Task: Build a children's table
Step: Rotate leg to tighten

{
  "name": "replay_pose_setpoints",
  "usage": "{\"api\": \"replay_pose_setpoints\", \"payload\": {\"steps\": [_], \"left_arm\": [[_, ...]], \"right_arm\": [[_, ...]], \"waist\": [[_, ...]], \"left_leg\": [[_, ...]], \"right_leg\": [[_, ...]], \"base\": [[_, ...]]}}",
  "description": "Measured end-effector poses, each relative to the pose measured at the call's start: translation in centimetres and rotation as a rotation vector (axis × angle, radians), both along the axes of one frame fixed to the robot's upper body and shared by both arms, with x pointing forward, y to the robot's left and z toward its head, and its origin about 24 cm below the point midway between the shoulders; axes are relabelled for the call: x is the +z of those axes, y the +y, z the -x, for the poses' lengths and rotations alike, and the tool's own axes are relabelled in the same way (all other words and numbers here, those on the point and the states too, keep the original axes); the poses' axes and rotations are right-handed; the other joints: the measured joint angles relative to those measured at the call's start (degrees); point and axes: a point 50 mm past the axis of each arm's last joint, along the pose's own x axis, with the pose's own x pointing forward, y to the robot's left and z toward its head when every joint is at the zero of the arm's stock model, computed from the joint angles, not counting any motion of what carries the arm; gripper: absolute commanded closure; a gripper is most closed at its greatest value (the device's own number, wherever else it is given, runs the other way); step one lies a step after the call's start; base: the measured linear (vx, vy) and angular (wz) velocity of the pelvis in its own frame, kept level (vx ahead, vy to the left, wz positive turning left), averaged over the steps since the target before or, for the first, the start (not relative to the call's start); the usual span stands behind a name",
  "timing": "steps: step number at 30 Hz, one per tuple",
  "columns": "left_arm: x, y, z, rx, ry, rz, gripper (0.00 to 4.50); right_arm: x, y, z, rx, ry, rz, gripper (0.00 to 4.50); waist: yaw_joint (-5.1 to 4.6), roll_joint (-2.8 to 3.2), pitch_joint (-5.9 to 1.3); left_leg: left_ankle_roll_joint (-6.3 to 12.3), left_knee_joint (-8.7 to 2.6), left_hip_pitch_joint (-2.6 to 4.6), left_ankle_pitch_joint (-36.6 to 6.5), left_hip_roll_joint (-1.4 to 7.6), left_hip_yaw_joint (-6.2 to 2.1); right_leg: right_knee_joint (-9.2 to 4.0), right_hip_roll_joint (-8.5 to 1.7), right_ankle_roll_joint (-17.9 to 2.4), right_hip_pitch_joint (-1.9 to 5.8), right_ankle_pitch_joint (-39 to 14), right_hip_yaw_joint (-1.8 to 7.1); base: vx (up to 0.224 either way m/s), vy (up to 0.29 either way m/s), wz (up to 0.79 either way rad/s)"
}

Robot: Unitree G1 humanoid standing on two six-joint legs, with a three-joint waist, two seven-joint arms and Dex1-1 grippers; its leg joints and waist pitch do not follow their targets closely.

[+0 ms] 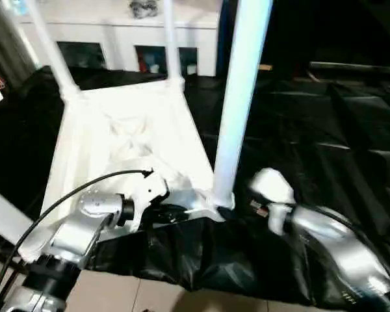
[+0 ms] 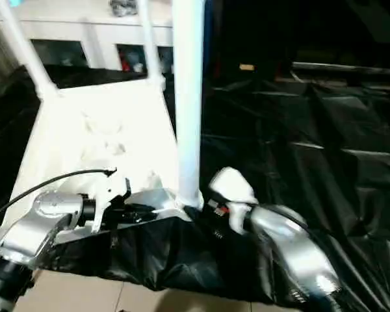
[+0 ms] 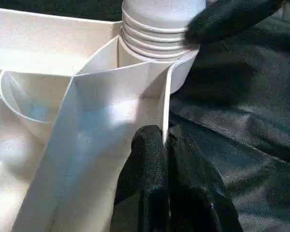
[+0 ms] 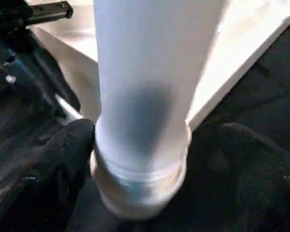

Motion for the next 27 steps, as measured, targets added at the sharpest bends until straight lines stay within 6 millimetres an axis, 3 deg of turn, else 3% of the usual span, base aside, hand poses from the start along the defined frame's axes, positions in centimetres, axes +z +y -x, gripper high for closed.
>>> {"api": "replay_pose_setpoints", "payload": {"steps": [6,15,27], "left_arm": [[0.0,0.0,-0.1,0.004,-0.002,-0.007,4.50],[0.1,-0.2,-0.5,-0.023,-0.019,-0.029,4.50],[0.5,0.3,-1.8,-0.100,-0.020,-0.056,4.50]], "right_arm": [[-0.2,0.4,-0.6,0.035,-0.008,0.014,0.20],[-0.9,0.8,-1.4,0.081,0.005,0.033,1.07],[-0.9,1.3,-2.2,0.145,0.021,0.039,1.70]], "waist": [[0.15,-0.25,-0.01],[0.45,-0.99,-0.11],[0.74,-1.76,-0.12]], "left_leg": [[0.00,-0.01,-0.01,0.0,0.03,0.04],[-0.03,0.04,0.06,0.1,0.17,0.15],[-0.05,0.06,-0.15,0.5,0.40,0.35]], "right_leg": [[0.05,0.01,0.0,-0.02,0.0,0.00],[0.24,0.01,0.0,-0.02,0.0,-0.05],[0.58,0.00,-0.1,-0.50,0.1,-0.18]], "base": [[0.000,0.000,0.00],[0.000,0.000,0.00],[0.000,0.000,0.00]]}}
